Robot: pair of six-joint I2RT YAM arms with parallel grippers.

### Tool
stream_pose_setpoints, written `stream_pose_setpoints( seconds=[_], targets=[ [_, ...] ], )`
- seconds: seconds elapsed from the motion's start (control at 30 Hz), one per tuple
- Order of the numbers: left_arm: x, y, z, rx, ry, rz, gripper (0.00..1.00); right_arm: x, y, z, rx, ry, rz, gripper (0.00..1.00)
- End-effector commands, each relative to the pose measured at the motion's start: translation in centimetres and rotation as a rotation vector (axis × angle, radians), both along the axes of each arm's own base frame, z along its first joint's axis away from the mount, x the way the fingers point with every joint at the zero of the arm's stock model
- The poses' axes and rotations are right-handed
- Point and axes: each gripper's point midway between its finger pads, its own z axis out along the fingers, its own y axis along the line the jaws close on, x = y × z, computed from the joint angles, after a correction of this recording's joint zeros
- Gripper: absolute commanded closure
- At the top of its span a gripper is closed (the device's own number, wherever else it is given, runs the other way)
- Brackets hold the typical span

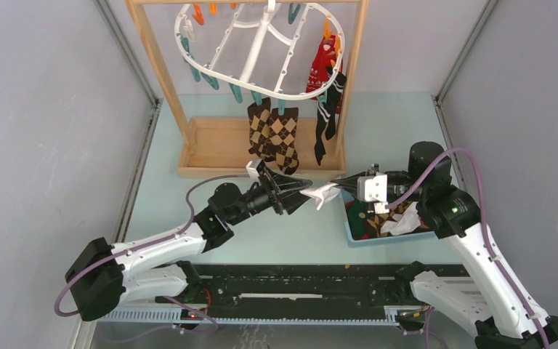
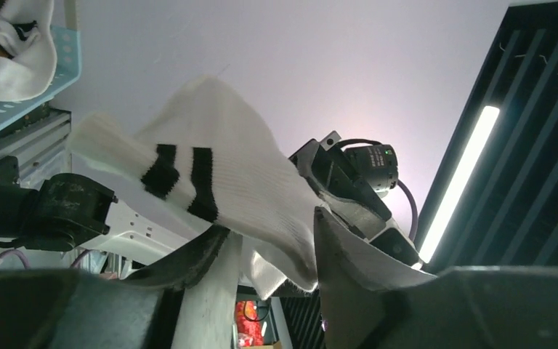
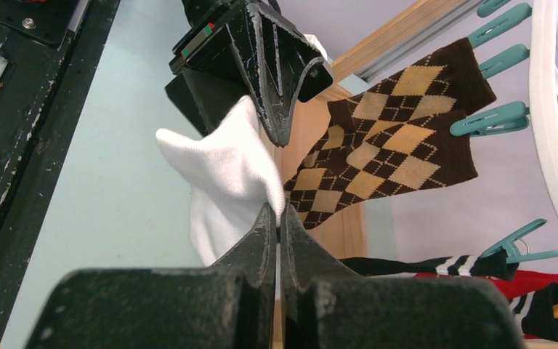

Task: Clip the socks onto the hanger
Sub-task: Pick up the sock from the bin.

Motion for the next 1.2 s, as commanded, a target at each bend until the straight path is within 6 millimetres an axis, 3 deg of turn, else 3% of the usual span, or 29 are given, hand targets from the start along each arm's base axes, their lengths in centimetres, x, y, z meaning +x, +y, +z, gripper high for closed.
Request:
stream_pose_setpoints(
  seconds=[0.0,0.2,0.3,0.37,0.43,0.53,0.63,0.83,0.93,1.17],
  targets=[
    [-0.6,-0.1,1.9,-0.071,-0.042,-0.028,0.62,-0.9,0.1,0.1,-0.005,-0.031,0.034,1.00],
    [-0.6,-0.2,2.1,-0.083,-0.076,-0.029,0.97,-1.5,-0.3,-0.1,-0.011,-0.021,0.032,1.00],
    [-0.2,0.4,2.2,-0.051,-0.173,-0.001,1.00,-3.0,-0.7,-0.5,-0.018,0.023,0.051,1.00],
    [0.2,1.1,2.2,0.009,-0.285,0.030,1.00,-5.4,-0.9,-1.3,-0.019,0.094,0.121,0.86],
    [0.3,1.9,2.9,0.104,-0.445,0.056,1.00,-8.0,-1.0,-2.2,0.002,0.198,0.191,0.60],
    [-0.1,2.6,2.4,0.438,-0.731,0.022,1.00,-10.4,-1.1,-3.2,0.060,0.416,0.200,0.39],
    [-1.6,4.1,0.7,0.794,-1.122,-0.120,1.00,-10.2,-0.8,-4.1,0.128,0.611,0.128,0.29],
    [-4.9,6.0,-1.5,1.001,-1.654,-0.436,1.00,-6.7,-0.5,-2.6,0.313,0.836,-0.050,0.14],
    [-4.9,6.6,-1.0,1.063,-1.815,-0.505,1.00,-5.9,-0.2,-2.5,0.376,0.969,-0.093,0.11],
    [-4.8,6.5,1.6,1.084,-2.138,-0.459,1.00,-4.2,0.4,-3.0,0.505,1.267,-0.211,0.06]
  ],
)
